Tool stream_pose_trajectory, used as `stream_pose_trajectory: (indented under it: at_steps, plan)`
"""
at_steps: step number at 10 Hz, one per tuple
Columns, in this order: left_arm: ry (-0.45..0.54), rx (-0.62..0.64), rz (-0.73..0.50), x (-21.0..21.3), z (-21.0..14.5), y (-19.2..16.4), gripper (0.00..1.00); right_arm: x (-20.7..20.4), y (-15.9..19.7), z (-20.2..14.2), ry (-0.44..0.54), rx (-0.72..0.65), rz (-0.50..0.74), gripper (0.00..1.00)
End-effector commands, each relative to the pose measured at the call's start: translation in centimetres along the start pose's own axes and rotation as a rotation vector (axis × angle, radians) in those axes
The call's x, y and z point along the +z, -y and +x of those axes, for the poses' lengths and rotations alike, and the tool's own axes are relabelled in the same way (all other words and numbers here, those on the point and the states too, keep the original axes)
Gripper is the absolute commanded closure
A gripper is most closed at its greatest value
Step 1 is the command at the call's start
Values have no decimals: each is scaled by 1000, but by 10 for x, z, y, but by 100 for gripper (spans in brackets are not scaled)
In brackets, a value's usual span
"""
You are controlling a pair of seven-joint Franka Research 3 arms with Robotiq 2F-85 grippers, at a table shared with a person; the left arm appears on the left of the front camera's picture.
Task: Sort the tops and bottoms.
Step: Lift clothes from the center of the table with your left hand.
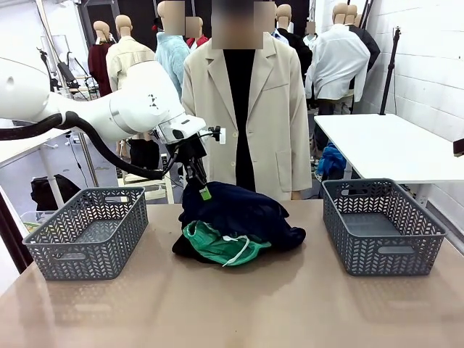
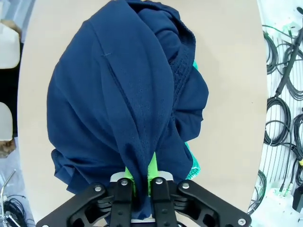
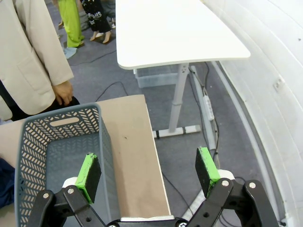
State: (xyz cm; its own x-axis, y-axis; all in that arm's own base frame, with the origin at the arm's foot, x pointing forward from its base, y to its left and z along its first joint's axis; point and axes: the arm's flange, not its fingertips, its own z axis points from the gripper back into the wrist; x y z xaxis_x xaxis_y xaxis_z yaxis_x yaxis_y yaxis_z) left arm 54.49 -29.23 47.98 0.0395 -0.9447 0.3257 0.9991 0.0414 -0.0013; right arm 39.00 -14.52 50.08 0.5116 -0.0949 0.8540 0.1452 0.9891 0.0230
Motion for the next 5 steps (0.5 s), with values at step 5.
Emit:
stream_pose_trajectory:
  at_steps: [5]
  plan:
    - [92,-34,127,82,-4,30,100,1,-2,0,-12,-6,1,0]
